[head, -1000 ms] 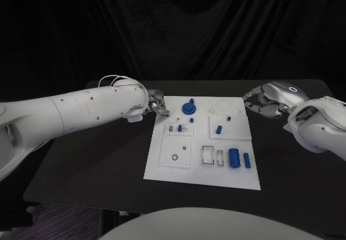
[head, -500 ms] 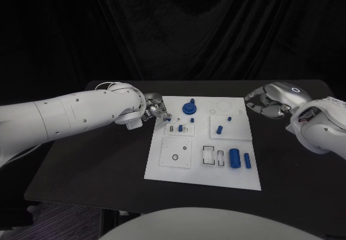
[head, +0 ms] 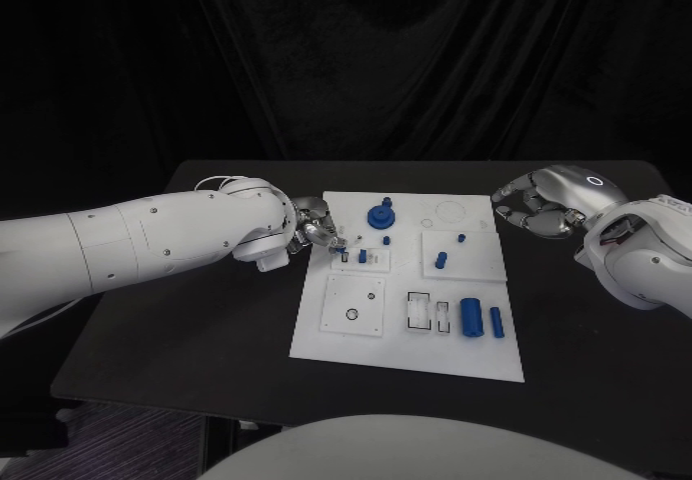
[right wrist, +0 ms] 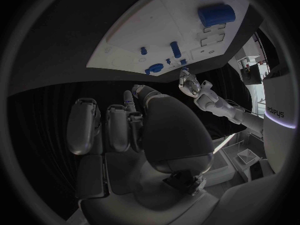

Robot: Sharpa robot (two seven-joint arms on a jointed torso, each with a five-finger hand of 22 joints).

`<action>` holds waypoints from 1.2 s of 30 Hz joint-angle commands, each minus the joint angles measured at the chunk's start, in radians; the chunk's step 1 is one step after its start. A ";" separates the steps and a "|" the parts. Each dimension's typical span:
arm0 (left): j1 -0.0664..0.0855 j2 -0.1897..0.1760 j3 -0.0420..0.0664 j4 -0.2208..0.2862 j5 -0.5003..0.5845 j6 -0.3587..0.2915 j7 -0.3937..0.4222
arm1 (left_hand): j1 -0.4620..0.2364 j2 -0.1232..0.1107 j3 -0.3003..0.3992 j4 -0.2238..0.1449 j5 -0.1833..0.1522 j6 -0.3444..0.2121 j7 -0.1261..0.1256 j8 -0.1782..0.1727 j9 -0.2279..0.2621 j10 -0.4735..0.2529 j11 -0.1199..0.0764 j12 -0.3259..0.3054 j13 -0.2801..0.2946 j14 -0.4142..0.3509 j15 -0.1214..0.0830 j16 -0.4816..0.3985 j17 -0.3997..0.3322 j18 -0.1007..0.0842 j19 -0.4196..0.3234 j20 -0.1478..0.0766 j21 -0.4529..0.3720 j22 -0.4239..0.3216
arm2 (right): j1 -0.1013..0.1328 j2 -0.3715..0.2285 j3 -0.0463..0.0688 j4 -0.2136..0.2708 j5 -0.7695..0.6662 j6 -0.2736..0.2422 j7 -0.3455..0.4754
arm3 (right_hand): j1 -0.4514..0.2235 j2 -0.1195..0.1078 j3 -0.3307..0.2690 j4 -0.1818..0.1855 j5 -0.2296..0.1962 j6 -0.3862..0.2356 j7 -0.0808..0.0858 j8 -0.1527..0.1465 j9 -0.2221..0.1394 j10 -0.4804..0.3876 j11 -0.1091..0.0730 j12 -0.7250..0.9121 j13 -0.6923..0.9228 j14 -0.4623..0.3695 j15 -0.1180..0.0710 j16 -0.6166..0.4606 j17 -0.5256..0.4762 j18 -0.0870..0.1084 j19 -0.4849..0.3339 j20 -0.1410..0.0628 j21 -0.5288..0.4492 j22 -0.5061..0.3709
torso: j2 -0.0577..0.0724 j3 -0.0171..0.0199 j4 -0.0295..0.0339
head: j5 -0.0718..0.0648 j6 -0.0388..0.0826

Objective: Assemble the parts on the task board

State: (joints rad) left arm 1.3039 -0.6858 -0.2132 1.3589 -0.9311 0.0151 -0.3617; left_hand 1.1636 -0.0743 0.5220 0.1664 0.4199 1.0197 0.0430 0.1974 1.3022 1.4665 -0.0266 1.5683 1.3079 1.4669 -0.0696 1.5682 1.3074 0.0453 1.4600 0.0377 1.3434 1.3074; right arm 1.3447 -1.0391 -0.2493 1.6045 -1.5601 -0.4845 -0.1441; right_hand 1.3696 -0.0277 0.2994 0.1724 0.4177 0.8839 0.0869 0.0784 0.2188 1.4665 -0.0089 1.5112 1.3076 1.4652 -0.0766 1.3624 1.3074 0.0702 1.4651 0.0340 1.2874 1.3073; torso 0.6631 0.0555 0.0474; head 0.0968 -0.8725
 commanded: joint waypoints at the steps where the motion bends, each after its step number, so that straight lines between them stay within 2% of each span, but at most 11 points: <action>1: -0.005 0.000 0.001 0.006 -0.023 -0.017 -0.029 | -0.005 0.002 0.007 -0.013 0.005 -0.003 -0.006 0.004 0.001 0.104 -0.003 0.003 0.263 0.104 -0.006 0.003 0.263 0.011 -0.011 -0.001 -0.009 0.189 | -0.002 -0.002 0.001 0.002 -0.002 0.001 -0.019 | -0.004 0.005 0.007 -0.001 0.004 0.007 0.003 -0.006 -0.001 0.040 0.000 -0.003 0.204 0.063 0.002 -0.005 0.069 -0.009 0.010 0.001 -0.005 0.182 | 0.000 -0.0001 -0.0005 | -0.003 0.000; 2: -0.007 -0.001 0.001 0.007 -0.025 -0.017 -0.031 | -0.005 0.003 0.007 -0.013 0.005 -0.003 -0.006 0.004 0.001 0.104 -0.003 0.003 0.263 0.104 -0.006 0.003 0.263 0.011 -0.010 -0.001 -0.008 0.189 | -0.002 -0.002 0.001 0.002 -0.002 0.001 -0.019 | -0.004 0.005 0.007 -0.001 0.004 0.007 0.003 -0.006 -0.001 0.040 0.000 -0.003 0.204 0.063 0.002 -0.005 0.069 -0.009 0.010 0.001 -0.005 0.182 | 0.001 0.0003 -0.0025 | 0.000 0.000; 10: -0.019 0.004 0.001 0.007 -0.029 -0.019 -0.038 | -0.005 0.004 0.007 -0.014 0.007 -0.003 -0.006 0.004 0.001 0.104 -0.003 0.003 0.263 0.104 -0.006 0.003 0.263 0.011 -0.010 -0.001 -0.008 0.189 | -0.002 -0.003 0.001 0.001 -0.002 0.001 -0.019 | -0.004 0.005 0.007 -0.001 0.004 0.007 0.003 -0.006 -0.002 0.038 0.000 -0.005 0.202 0.063 0.002 -0.006 0.069 -0.009 0.010 0.001 -0.005 0.182 | 0.000 0.0010 -0.0025 | 0.001 0.000; 12: -0.021 0.006 0.001 0.006 -0.030 -0.021 -0.036 | -0.005 0.005 0.007 -0.014 0.007 -0.003 -0.006 0.004 0.001 0.104 -0.003 0.003 0.263 0.104 -0.006 0.003 0.263 0.011 -0.011 -0.001 -0.010 0.188 | -0.002 -0.002 0.001 0.001 -0.002 0.001 -0.018 | -0.004 0.005 0.007 -0.001 0.004 0.007 0.003 -0.006 -0.002 0.038 0.000 -0.005 0.202 0.063 0.002 -0.006 0.069 -0.009 0.010 0.001 -0.005 0.182 | 0.000 0.0002 -0.0029 | 0.002 0.000; 17: -0.024 0.009 0.001 0.006 -0.030 -0.026 -0.031 | -0.005 0.006 0.007 -0.014 0.007 -0.003 -0.005 0.004 0.002 0.104 -0.003 0.003 0.263 0.104 -0.006 0.003 0.263 0.012 -0.012 -0.001 -0.011 0.188 | -0.003 0.000 0.001 0.000 -0.002 0.001 -0.017 | -0.004 0.005 0.007 -0.001 0.004 0.007 0.003 -0.006 -0.002 0.038 0.000 -0.005 0.202 0.063 0.002 -0.006 0.069 -0.009 0.010 0.001 -0.005 0.182 | 0.000 -0.0002 -0.0033 | 0.001 0.000; 23: -0.025 0.014 0.001 0.004 -0.030 -0.025 -0.032 | -0.005 0.009 0.007 -0.014 0.008 -0.004 -0.005 0.004 0.002 0.104 -0.003 0.003 0.263 0.104 -0.006 0.003 0.263 0.012 -0.013 -0.001 -0.013 0.187 | -0.003 0.001 0.001 -0.001 -0.002 0.001 -0.017 | -0.004 0.005 0.007 -0.001 0.004 0.007 0.003 -0.006 -0.002 0.038 0.000 -0.005 0.202 0.063 0.002 -0.006 0.069 -0.009 0.010 0.001 -0.005 0.182 | 0.000 -0.0001 -0.0008 | 0.000 0.000; 30: -0.027 0.019 0.001 0.003 -0.030 -0.013 -0.041 | -0.006 0.011 0.006 -0.014 0.008 -0.004 -0.005 0.004 0.002 0.104 -0.003 0.003 0.263 0.104 -0.006 0.003 0.263 0.012 -0.013 -0.001 -0.013 0.187 | -0.003 0.002 0.001 -0.002 -0.002 0.002 -0.017 | -0.005 0.005 0.008 -0.002 0.005 0.007 0.004 -0.006 -0.002 0.036 0.000 -0.007 0.200 0.063 0.002 -0.006 0.068 -0.009 0.010 0.001 -0.006 0.182 | 0.001 0.0009 -0.0038 | 0.002 0.000; 36: -0.029 0.019 0.001 0.005 -0.030 0.005 -0.054 | -0.007 0.013 0.005 -0.014 0.005 -0.005 -0.004 0.004 0.002 0.104 -0.003 0.003 0.263 0.104 -0.005 0.003 0.263 0.012 -0.014 -0.001 -0.015 0.187 | -0.003 0.001 0.001 -0.002 -0.002 0.003 -0.017 | -0.005 0.005 0.008 -0.002 0.005 0.007 0.004 -0.006 -0.002 0.036 0.000 -0.007 0.200 0.063 0.002 -0.006 0.068 -0.009 0.010 0.001 -0.006 0.182 | 0.000 0.0007 -0.0021 | -0.002 0.000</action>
State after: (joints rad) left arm 1.2803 -0.6681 -0.2106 1.3621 -0.9616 -0.0025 -0.4031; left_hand 1.1537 -0.0739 0.5221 0.1665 0.4247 1.0166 0.0417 0.1975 1.3041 1.4666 -0.0266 1.5683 1.3079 1.4669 -0.0697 1.5682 1.3075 0.0453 1.4529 0.0378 1.3343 1.3074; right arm 1.3440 -1.0370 -0.2493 1.6017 -1.5598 -0.4839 -0.1462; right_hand 1.3696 -0.0277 0.3023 0.1696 0.4176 0.8874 0.0904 0.0784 0.2183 1.4665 -0.0090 1.5074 1.3076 1.4653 -0.0766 1.3625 1.3074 0.0702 1.4651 0.0340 1.2875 1.3073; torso 0.6633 0.0558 0.0448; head 0.0964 -0.8725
